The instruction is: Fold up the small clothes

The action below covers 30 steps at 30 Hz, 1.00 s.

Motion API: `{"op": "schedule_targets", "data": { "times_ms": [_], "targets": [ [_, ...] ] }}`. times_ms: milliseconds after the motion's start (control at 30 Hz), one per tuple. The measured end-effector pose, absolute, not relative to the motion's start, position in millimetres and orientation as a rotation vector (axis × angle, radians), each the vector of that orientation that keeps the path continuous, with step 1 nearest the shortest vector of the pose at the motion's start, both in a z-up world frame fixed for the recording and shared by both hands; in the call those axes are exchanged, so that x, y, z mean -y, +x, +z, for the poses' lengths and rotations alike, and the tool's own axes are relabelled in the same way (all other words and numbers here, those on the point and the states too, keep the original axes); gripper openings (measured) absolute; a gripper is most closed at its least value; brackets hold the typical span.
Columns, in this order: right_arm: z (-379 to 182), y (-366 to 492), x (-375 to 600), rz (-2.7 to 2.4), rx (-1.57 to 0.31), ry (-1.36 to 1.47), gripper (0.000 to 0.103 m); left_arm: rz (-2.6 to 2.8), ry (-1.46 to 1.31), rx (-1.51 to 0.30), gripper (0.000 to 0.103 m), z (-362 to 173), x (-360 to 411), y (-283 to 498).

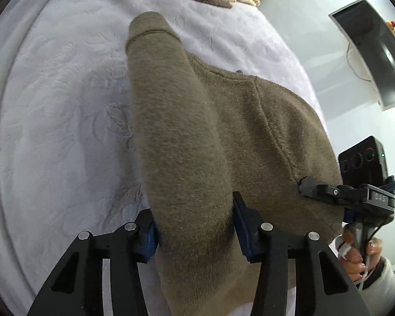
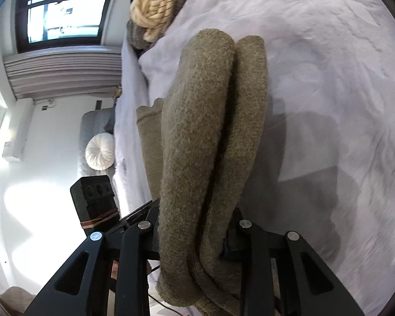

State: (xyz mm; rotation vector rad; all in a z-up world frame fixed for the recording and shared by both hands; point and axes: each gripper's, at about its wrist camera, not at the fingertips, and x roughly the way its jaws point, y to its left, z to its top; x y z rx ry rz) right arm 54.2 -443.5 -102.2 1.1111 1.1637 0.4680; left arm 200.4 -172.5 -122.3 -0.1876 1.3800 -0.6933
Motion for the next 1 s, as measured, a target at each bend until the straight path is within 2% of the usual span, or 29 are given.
{"op": "schedule_targets", "data": {
  "times_ms": [233, 433, 700, 800, 867, 967, 1000],
  "targets": [
    [-76.8, 33.5, 396.9, 0.543, -1.17, 1.141, 0.032, -0.673, -0.2, -1.356, 0.05, -83.1, 117.9, 176.1],
    [-79.9, 1.0, 340.0, 0.594, -1.229, 1.165, 0.032, -0.611, -0.178, -1.39, 0.05, -69.8, 54.7, 136.9],
    [-112.7, -37.5, 259.4, 0.585, -1.382, 1.166, 0.032, -0.487, -0.185, -1.5, 0.05, -93.9, -25.1, 80.8],
    [-119.3, -37.9, 245.6, 0.531, -1.438, 1.086, 0.032, -0.426, -0.184, -1.532, 0.05, -113.1, -44.4, 66.0],
    [-115.8, -35.6, 244.9, 0.478, -1.468, 1.002, 0.035, -0.402, -0.186, -1.538, 0.05, -116.9, -51.9, 59.9],
    [-101.5, -32.8, 255.5, 0.332, -1.498, 0.81, 0.049, -0.4, -0.236, -1.504, 0.05, -107.8, -64.3, 55.0],
    [-97.2, -33.3, 259.6, 0.268, -1.51, 0.731, 0.051, -0.389, -0.235, -1.49, 0.05, -104.1, -68.2, 54.4]
  ]
}}
